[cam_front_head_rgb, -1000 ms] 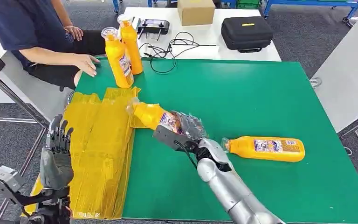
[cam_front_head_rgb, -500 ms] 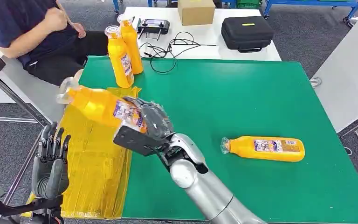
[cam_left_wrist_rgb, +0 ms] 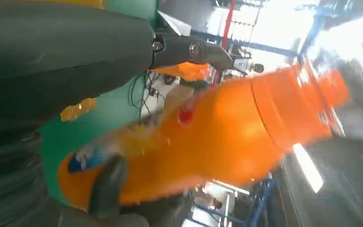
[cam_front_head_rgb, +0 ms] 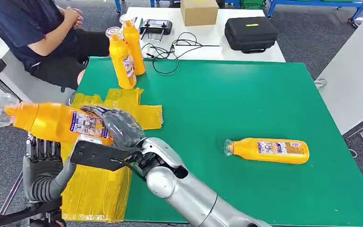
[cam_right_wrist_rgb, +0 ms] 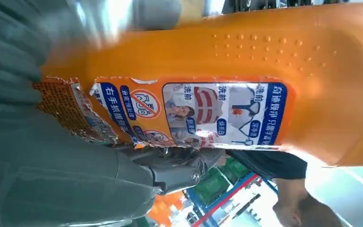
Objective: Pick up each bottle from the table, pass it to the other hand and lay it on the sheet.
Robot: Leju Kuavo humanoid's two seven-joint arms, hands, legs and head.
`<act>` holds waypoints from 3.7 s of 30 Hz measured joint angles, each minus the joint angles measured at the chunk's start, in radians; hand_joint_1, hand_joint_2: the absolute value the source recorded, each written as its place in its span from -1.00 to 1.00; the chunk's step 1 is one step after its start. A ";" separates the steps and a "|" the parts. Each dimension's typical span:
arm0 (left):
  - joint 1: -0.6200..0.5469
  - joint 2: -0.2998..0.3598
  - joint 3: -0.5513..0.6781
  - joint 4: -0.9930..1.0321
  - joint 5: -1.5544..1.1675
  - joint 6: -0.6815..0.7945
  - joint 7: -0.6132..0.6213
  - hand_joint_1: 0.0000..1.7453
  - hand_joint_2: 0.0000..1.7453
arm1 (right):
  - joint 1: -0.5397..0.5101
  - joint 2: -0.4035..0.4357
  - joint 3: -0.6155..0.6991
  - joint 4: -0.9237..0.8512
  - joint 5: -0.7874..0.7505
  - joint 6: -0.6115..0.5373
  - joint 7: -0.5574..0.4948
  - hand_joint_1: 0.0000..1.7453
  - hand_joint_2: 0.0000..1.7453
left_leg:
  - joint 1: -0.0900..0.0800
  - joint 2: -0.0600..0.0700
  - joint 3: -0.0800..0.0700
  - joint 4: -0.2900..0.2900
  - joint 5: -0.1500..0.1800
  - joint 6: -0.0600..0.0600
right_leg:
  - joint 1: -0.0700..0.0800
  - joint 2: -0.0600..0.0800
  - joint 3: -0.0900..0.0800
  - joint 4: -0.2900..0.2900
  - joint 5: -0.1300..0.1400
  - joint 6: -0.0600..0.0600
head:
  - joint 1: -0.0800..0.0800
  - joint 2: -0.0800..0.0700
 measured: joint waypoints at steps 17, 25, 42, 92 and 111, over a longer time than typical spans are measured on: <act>-0.137 -0.009 -0.107 0.135 0.050 -0.066 0.016 -1.00 1.00 | 0.051 -0.038 -0.024 0.004 0.103 -0.072 0.066 1.00 1.00 | 0.000 0.002 0.000 0.000 0.000 0.000 | 0.000 0.001 -0.002 0.000 0.001 -0.002 | -0.001 0.000; -0.149 -0.020 -0.111 0.154 0.053 -0.064 0.035 -1.00 1.00 | 0.081 -0.034 -0.022 -0.025 0.193 -0.079 0.098 1.00 1.00 | 0.000 0.002 0.000 0.000 0.000 0.000 | 0.000 0.001 -0.001 0.000 0.001 -0.002 | 0.000 0.000; -0.148 -0.028 -0.059 0.142 0.050 -0.064 0.048 -1.00 1.00 | 0.142 -0.033 0.052 -0.103 0.234 -0.030 0.115 1.00 1.00 | 0.000 0.001 0.000 0.000 0.000 0.000 | 0.000 0.001 -0.001 0.000 0.001 -0.002 | 0.000 0.000; 0.136 -0.195 0.323 -0.197 -0.039 -0.116 -0.011 1.00 1.00 | -0.062 -0.041 0.384 0.046 -0.038 -0.089 0.027 -1.00 -1.00 | 0.000 -0.006 0.002 0.000 0.000 0.000 | 0.000 -0.006 -0.008 -0.002 0.000 -0.003 | 0.000 0.000; -0.028 -0.098 0.113 0.035 -0.074 -0.029 -0.034 1.00 1.00 | 0.326 -0.220 -0.059 -0.361 0.273 -0.116 0.094 -1.00 -1.00 | -0.001 -0.005 -0.002 0.000 0.002 0.003 | 0.000 -0.007 -0.001 -0.002 0.003 0.001 | 0.000 0.000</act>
